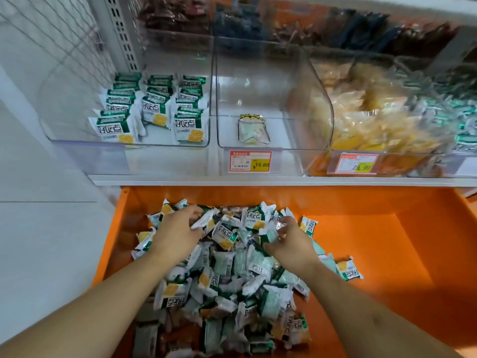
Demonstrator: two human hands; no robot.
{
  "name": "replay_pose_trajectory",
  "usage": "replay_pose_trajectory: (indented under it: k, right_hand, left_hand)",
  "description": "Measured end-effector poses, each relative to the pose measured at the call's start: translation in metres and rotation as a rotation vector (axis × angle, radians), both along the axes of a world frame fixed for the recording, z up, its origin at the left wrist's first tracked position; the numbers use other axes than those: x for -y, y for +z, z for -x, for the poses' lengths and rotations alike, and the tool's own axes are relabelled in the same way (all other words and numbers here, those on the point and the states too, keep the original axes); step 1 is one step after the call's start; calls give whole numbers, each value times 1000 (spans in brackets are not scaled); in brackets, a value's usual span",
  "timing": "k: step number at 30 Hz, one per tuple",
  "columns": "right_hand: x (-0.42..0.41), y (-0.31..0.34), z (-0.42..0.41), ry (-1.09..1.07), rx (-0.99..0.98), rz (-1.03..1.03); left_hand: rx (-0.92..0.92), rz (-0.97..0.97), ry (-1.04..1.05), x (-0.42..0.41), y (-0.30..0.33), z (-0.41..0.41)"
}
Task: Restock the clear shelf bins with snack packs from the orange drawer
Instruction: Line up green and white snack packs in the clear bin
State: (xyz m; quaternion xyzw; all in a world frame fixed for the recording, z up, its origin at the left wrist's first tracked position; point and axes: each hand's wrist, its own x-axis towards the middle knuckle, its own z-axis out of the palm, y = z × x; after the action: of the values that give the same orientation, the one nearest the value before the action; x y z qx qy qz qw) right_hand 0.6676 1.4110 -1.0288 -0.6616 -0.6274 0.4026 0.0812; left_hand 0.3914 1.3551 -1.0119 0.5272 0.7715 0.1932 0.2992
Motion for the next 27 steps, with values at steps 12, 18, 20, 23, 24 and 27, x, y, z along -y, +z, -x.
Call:
replay_pose_trajectory:
  k: [12,18,20,23,24,27]
  right_hand:
    - [41,177,57,277,-440,-60]
    - [74,231,51,341,-496,-188]
    - [75,238,53,331,-517,-215]
    - [72,242,59,309,-506,-224]
    - [69,242,61,299,-495,-228]
    - [59,241,65,270,-494,-222]
  left_hand:
    - [524,-58,131,63,167,17]
    - [793,-120,235,84,208,5]
    - [923,-90,283,85,214,-1]
    - [1075,-55,295,83,224,-6]
    - [1094,-50,297,81,226,-7]
    - [1100,-75,299,72,227,-4]
